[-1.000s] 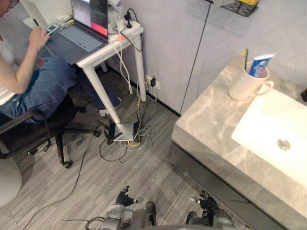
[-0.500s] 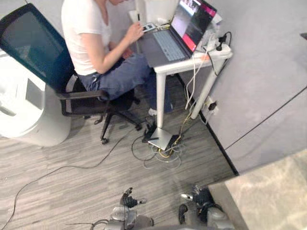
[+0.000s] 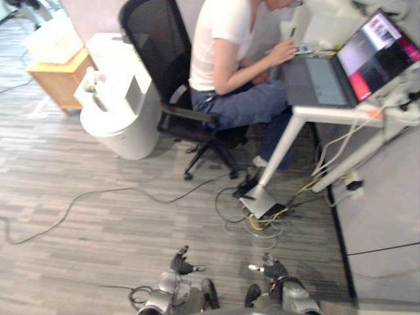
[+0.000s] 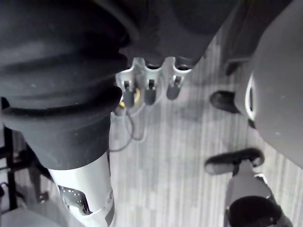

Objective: Organize washtable

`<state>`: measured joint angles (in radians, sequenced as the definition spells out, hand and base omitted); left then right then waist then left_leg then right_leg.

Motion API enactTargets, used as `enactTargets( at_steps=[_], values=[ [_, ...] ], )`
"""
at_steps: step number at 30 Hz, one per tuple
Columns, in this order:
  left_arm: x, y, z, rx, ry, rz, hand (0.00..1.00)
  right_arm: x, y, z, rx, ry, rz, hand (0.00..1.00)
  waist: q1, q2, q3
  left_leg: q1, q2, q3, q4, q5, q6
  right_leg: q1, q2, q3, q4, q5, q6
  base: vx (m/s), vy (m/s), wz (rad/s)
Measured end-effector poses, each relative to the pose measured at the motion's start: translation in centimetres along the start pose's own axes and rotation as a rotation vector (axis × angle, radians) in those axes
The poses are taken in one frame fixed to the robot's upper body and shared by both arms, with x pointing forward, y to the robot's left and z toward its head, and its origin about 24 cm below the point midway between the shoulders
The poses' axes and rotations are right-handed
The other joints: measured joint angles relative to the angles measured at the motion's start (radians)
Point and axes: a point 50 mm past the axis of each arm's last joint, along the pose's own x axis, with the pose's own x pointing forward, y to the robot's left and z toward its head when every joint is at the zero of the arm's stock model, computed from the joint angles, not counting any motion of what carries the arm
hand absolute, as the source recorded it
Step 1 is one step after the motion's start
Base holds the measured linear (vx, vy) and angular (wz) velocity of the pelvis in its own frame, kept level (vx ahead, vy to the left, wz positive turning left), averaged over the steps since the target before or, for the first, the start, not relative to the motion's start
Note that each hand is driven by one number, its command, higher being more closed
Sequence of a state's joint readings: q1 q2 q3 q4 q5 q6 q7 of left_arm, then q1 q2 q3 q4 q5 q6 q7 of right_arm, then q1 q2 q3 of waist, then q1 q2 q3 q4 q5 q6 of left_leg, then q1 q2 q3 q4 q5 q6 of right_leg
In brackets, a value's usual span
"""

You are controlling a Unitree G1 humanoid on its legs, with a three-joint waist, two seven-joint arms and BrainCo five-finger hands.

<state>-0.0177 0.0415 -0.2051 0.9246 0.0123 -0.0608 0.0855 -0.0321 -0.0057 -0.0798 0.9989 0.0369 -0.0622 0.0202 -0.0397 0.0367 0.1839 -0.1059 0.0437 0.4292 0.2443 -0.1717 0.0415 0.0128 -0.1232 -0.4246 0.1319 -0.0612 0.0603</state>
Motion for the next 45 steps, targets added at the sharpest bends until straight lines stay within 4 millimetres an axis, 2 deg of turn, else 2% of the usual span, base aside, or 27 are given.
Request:
enactTargets(
  at_steps=[5, 8, 9, 10, 11, 12, 16, 18, 19, 21, 23, 24, 25, 26, 27, 28, 29, 30, 31, 32, 33, 34, 35, 36, 37, 39, 45],
  values=[
    [-0.4, -0.5, -1.3, 0.028, 0.045, -0.026, 0.0, -0.1, -0.1, -0.3, -0.004, 0.01, -0.001, 0.0, 0.005, -0.029, -0.002, 0.022, -0.075, -0.072, -0.087, 0.065, 0.048, 0.017, -0.043, -0.052, 0.004, -0.008, 0.027, -0.08, 0.098, 0.49],
    [-0.7, -0.1, -2.0, 0.042, 0.061, -0.033, 0.0, 0.0, 0.3, 0.1, -0.028, -0.001, 0.014, 0.0, 0.0, -0.039, 0.001, 0.041, -0.123, -0.124, -0.097, 0.064, 0.048, 0.003, -0.102, -0.068, 0.137, -0.077, 0.05, -0.1, 0.076, 0.52],
    [-0.7, -0.2, -2.0, 0.053, 0.059, -0.039, 0.0, 0.0, 0.3, 0.1, -0.028, -0.003, 0.014, 0.0, -0.004, -0.046, 0.001, 0.041, -0.144, -0.155, -0.098, 0.063, 0.055, -0.031, -0.117, -0.002, 0.214, -0.116, 0.042, -0.09, 0.054, 0.68],
    [-0.6, -0.2, -1.9, 0.066, 0.057, -0.042, 0.0, 0.0, 0.3, 0.4, -0.028, -0.012, 0.016, 0.0, -0.004, -0.049, 0.001, 0.039, -0.153, -0.17, -0.1, 0.065, 0.059, -0.054, -0.115, 0.056, 0.245, -0.136, 0.032, -0.06, 0.035, 0.92],
    [-0.7, -0.1, -2.0, 0.092, 0.055, -0.045, 0.0, 0.0, 0.3, 0.5, -0.028, -0.019, 0.015, 0.0, -0.004, -0.051, 0.001, 0.037, -0.167, -0.212, -0.102, 0.073, 0.069, -0.083, -0.095, 0.185, 0.293, -0.164, 0.024, -0.02, 0.014, 1.14],
    [-0.7, -0.1, -2.0, 0.101, 0.054, -0.045, 0.0, 0.0, 0.3, 0.5, -0.029, -0.019, 0.014, 0.0, -0.003, -0.05, 0.001, 0.037, -0.179, -0.262, -0.102, 0.081, 0.07, -0.096, -0.056, 0.293, 0.317, -0.176, 0.029, 0.0, -0.003, 1.23],
    [-0.6, 0.1, -1.8, 0.107, 0.05, -0.042, 0.0, -0.1, 0.2, 0.2, -0.026, -0.017, 0.013, 0.0, -0.001, -0.055, -0.002, 0.024, -0.207, -0.42, -0.105, 0.111, 0.032, -0.143, 0.041, 0.504, 0.338, -0.198, 0.062, 0.02, -0.041, 1.34],
    [-0.6, 0.3, -1.9, 0.111, 0.051, -0.039, 0.0, -0.2, 0.2, 0.0, -0.027, -0.01, 0.014, 0.0, 0.001, -0.063, -0.007, 0.023, -0.225, -0.495, -0.108, 0.127, 0.021, -0.141, 0.046, 0.499, 0.312, -0.197, 0.061, 0.06, -0.08, 1.51],
    [-0.7, 0.5, -2.0, 0.109, 0.055, -0.033, 0.0, -0.2, 0.5, -0.2, -0.043, -0.006, 0.026, 0.0, 0.011, -0.075, -0.016, 0.024, -0.245, -0.551, -0.113, 0.15, 0.039, -0.137, 0.038, 0.462, 0.273, -0.194, 0.056, 0.06, -0.072, 1.11],
    [-0.6, 0.7, -1.8, 0.088, 0.051, -0.02, 0.0, -0.2, 0.8, -0.3, -0.05, -0.002, 0.036, 0.0, 0.032, -0.086, -0.024, 0.019, -0.266, -0.602, -0.134, 0.185, 0.056, -0.134, 0.036, 0.434, 0.207, -0.164, 0.01, 0.06, -0.091, 1.06],
    [-0.6, 0.5, -1.9, 0.072, 0.051, -0.016, 0.0, -0.2, 0.6, -0.1, -0.052, -0.006, 0.031, 0.0, 0.038, -0.067, -0.024, 0.01, -0.272, -0.643, -0.13, 0.208, 0.043, -0.091, 0.031, 0.371, 0.143, -0.118, -0.005, 0.07, -0.079, 1.05],
    [-0.6, 0.8, -1.7, 0.063, 0.044, -0.006, 0.0, -0.2, 0.9, -0.1, -0.046, -0.01, 0.036, 0.0, 0.046, -0.065, -0.021, 0.003, -0.263, -0.605, -0.12, 0.166, -0.004, -0.068, 0.02, 0.337, 0.119, -0.106, -0.002, 0.04, -0.037, 0.76],
    [-0.5, 1.0, -1.6, 0.045, 0.042, 0.005, 0.0, -0.2, 1.1, 0.0, -0.042, -0.016, 0.04, 0.0, 0.053, -0.068, -0.018, -0.008, -0.246, -0.556, -0.095, 0.133, -0.001, -0.055, 0.013, 0.323, 0.113, -0.102, -0.006, 0.0, -0.033, 0.77],
    [-0.5, 1.2, -1.4, 0.012, 0.036, 0.022, 0.0, -0.2, 1.4, 0.6, -0.029, -0.039, 0.039, 0.0, 0.048, -0.065, -0.012, -0.048, -0.162, -0.377, 0.026, 0.064, 0.016, -0.03, 0.011, 0.277, 0.114, -0.1, -0.009, -0.01, -0.057, 0.89],
    [-0.5, 1.1, -1.3, -0.014, 0.033, 0.03, 0.0, -0.3, 1.1, 0.5, -0.029, -0.044, 0.025, 0.0, 0.044, -0.052, -0.007, -0.072, -0.074, -0.24, 0.107, 0.018, -0.016, -0.013, 0.02, 0.239, 0.133, -0.106, -0.004, -0.02, -0.037, 0.81],
    [-0.5, 1.1, -1.3, -0.031, 0.034, 0.033, 0.0, -0.3, 0.9, 0.6, -0.033, -0.048, 0.017, 0.0, 0.045, -0.041, -0.007, -0.075, -0.056, -0.181, 0.116, 0.006, -0.004, -0.011, 0.026, 0.233, 0.15, -0.115, 0.002, -0.04, 0.019, 0.51],
    [-0.5, 1.1, -1.3, -0.044, 0.037, 0.038, 0.0, -0.2, 0.9, 0.8, -0.037, -0.052, 0.012, 0.0, 0.057, -0.039, -0.008, -0.061, -0.073, -0.174, 0.098, 0.01, 0.025, -0.02, 0.02, 0.236, 0.171, -0.149, 0.007, -0.05, 0.059, 0.43],
    [-0.5, 1.3, -1.5, -0.05, 0.047, 0.045, 0.0, -0.3, 0.6, 0.5, -0.04, -0.049, 0.008, 0.0, 0.05, -0.043, -0.012, -0.045, -0.105, -0.203, 0.03, 0.022, 0.029, -0.017, 0.016, 0.234, 0.148, -0.154, 0.005, -0.04, 0.06, 0.48],
    [-0.5, 1.6, -1.5, -0.06, 0.047, 0.054, 0.0, -0.4, 0.6, 0.4, -0.036, -0.046, 0.007, 0.0, 0.036, -0.068, -0.023, -0.03, -0.103, -0.166, 0.002, -0.011, 0.003, -0.005, 0.004, 0.246, 0.107, -0.145, -0.007, 0.02, 0.043, 0.6],
    [-0.6, 3.1, -1.9, -0.07, 0.057, 0.094, 0.0, -0.6, 1.3, -0.1, -0.017, -0.044, 0.02, 0.0, 0.026, -0.095, -0.028, -0.074, -0.034, -0.062, 0.194, -0.101, 0.038, -0.002, -0.035, 0.231, 0.067, -0.098, 0.025, 0.05, 0.015, 0.24],
    [-0.8, 3.2, -2.4, -0.079, 0.072, 0.103, 0.0, -0.7, 0.8, 0.1, -0.022, -0.054, 0.01, 0.0, 0.03, -0.054, -0.022, -0.09, 0.122, -0.047, 0.376, -0.121, 0.021, -0.007, -0.006, 0.231, 0.102, -0.096, 0.022, 0.06, 0.011, 0.1],
    [-0.9, 3.0, -2.6, -0.099, 0.082, 0.103, 0.0, -0.8, 0.6, -0.1, -0.026, -0.05, 0.004, 0.0, 0.025, -0.028, -0.027, -0.077, 0.167, -0.069, 0.35, -0.123, -0.068, -0.015, 0.012, 0.23, 0.118, -0.105, 0.033, 0.01, 0.086, -0.08],
    [-1.0, 2.7, -3.1, -0.108, 0.105, 0.099, 0.0, -0.7, -0.1, 0.0, -0.032, -0.048, -0.015, 0.0, 0.012, -0.022, -0.029, -0.049, 0.11, -0.1, 0.264, -0.144, -0.058, -0.044, -0.003, 0.244, 0.133, -0.13, 0.056, -0.02, 0.141, 0.27],
    [-1.0, 2.9, -3.4, -0.099, 0.117, 0.101, 0.0, -0.7, -0.2, 0.0, -0.036, -0.044, -0.014, 0.0, -0.006, -0.04, -0.031, -0.04, 0.062, -0.108, 0.196, -0.099, -0.035, -0.051, -0.023, 0.262, 0.103, -0.123, 0.052, -0.05, 0.132, 0.56],
    [-1.0, 2.7, -3.5, -0.094, 0.12, 0.097, 0.0, -0.9, -0.5, -0.4, -0.033, -0.036, -0.021, 0.0, -0.009, -0.036, -0.032, -0.039, 0.031, -0.127, 0.155, -0.068, -0.03, -0.034, -0.022, 0.276, 0.053, -0.107, 0.051, -0.04, 0.062, 0.64],
    [-1.0, 2.7, -3.4, -0.09, 0.12, 0.097, 0.0, -0.8, -0.6, -0.6, -0.037, -0.024, -0.022, 0.0, -0.006, -0.035, -0.036, -0.037, 0.008, -0.146, 0.104, -0.04, -0.024, -0.014, -0.027, 0.265, 0.003, -0.062, 0.056, -0.03, 0.018, 0.46],
    [-1.6, 3.4, -4.8, -0.067, 0.163, 0.109, 0.0, -0.7, -0.1, -1.0, -0.038, -0.001, -0.009, 0.0, -0.004, -0.045, -0.052, -0.008, -0.012, -0.16, -0.03, 0.054, -0.031, -0.019, -0.022, 0.243, -0.034, -0.024, 0.039, -0.05, -0.042, 0.09]
  ],
)
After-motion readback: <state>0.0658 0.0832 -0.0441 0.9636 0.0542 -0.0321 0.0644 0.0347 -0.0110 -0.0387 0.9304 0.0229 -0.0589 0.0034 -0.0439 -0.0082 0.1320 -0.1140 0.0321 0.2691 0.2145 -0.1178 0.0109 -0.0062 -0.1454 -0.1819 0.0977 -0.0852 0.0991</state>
